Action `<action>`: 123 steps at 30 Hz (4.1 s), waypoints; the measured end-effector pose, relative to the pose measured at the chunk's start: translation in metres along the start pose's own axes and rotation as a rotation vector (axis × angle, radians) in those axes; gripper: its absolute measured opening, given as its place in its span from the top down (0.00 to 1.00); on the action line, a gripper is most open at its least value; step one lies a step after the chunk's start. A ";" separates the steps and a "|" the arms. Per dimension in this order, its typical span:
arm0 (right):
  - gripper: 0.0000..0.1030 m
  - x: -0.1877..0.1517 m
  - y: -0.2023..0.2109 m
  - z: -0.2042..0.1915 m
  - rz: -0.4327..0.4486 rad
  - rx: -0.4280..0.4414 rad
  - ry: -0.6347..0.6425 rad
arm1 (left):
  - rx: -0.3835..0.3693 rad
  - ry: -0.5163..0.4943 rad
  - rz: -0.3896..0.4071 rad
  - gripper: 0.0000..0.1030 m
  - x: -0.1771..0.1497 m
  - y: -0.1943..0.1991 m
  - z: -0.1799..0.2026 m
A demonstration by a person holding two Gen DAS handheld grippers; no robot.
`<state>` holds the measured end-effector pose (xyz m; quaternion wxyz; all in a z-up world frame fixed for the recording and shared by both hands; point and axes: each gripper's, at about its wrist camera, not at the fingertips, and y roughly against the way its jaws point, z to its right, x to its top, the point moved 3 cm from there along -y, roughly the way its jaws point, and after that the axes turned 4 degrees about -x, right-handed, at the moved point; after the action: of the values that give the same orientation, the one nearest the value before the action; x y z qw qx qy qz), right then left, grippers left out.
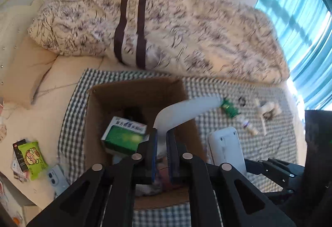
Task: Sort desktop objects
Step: 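Carry the phone stand and tube over the box and release both, then move both tools back toward the green snack pack and the white bunny, then grasp the green snack pack with the left tool while the right tool grasps a white bottle, then carry the snack pack and white bottle over the box and release both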
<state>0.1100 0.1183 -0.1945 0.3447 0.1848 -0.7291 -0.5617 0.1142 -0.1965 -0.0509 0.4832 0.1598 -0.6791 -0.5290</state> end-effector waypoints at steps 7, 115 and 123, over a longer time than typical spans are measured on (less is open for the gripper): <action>0.30 0.010 -0.006 -0.009 -0.002 -0.043 0.039 | 0.018 0.069 -0.035 0.16 0.018 -0.015 -0.030; 0.58 0.005 0.093 0.113 0.069 -0.062 0.047 | 0.056 0.250 0.091 0.75 0.012 0.008 0.095; 0.58 -0.030 0.016 0.018 0.004 -0.071 0.072 | 0.086 0.218 -0.010 0.74 -0.002 -0.008 -0.004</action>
<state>0.1198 0.1549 -0.1906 0.3781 0.1910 -0.6963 -0.5794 0.1165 -0.2004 -0.0595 0.5441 0.2403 -0.6439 -0.4813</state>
